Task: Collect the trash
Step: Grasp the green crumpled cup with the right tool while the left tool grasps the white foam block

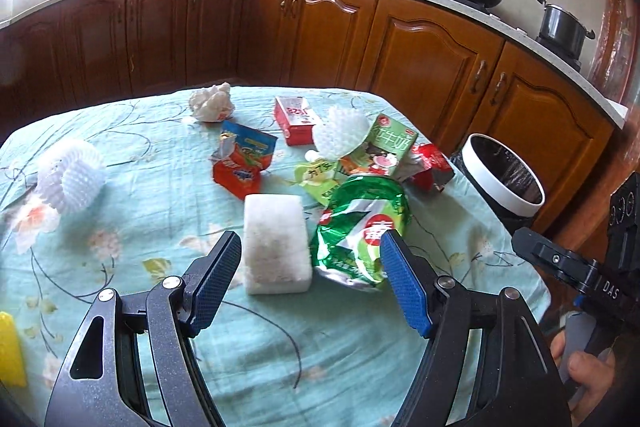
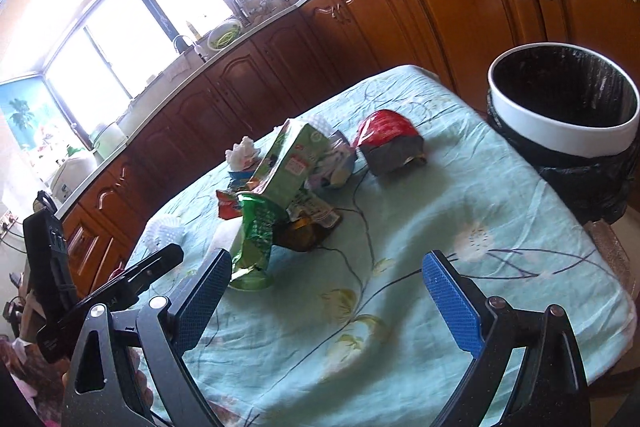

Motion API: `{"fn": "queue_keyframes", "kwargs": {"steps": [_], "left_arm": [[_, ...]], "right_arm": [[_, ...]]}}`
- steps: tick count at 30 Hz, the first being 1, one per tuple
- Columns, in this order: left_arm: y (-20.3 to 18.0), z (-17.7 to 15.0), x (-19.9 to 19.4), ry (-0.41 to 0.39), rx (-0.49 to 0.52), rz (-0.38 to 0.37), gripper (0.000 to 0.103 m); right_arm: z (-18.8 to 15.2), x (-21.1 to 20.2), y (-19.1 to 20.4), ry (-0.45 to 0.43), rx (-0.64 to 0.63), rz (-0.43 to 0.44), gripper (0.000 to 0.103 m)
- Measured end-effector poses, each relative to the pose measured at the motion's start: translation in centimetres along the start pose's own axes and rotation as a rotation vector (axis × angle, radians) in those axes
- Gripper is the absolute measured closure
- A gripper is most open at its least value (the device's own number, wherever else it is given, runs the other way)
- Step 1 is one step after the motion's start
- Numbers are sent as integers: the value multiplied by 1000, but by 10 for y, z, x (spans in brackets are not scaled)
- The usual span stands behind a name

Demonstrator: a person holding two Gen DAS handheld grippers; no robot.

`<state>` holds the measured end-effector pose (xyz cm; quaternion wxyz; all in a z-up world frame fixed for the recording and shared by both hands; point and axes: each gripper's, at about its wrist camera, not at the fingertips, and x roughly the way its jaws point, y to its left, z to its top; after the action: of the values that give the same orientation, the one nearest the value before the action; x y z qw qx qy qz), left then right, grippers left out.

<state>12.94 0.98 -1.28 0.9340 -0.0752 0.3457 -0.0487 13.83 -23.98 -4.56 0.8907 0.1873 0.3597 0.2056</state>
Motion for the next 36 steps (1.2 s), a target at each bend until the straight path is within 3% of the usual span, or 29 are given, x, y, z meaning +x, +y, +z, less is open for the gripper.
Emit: {"fn": "queue_keyframes", "kwargs": {"steps": [6,13,18,20,28,33,35,36], "left_arm": [[31,-4,6,32,-55,50,30],[45,-6,14,64,-74,46,30],[42,-2,22,85,-63,27,30],[40,-1,26,97,-53,19,30],[23,1,45,137,-7,-8,30],[10,0,61,152,36,31,30],[9,-2,69,175,34,34,40],[9,-3,72,190,32,38,53]], "right_arm": [[0,25,20,50,-9,84,9],[4,66,22,138,52,132,42],[3,83,21,183,81,163,56],[4,83,19,188,94,204,75],[9,46,16,142,66,217,77],[12,16,4,83,63,187,77],[14,6,-1,56,61,165,77],[16,1,-4,42,59,153,77]]}}
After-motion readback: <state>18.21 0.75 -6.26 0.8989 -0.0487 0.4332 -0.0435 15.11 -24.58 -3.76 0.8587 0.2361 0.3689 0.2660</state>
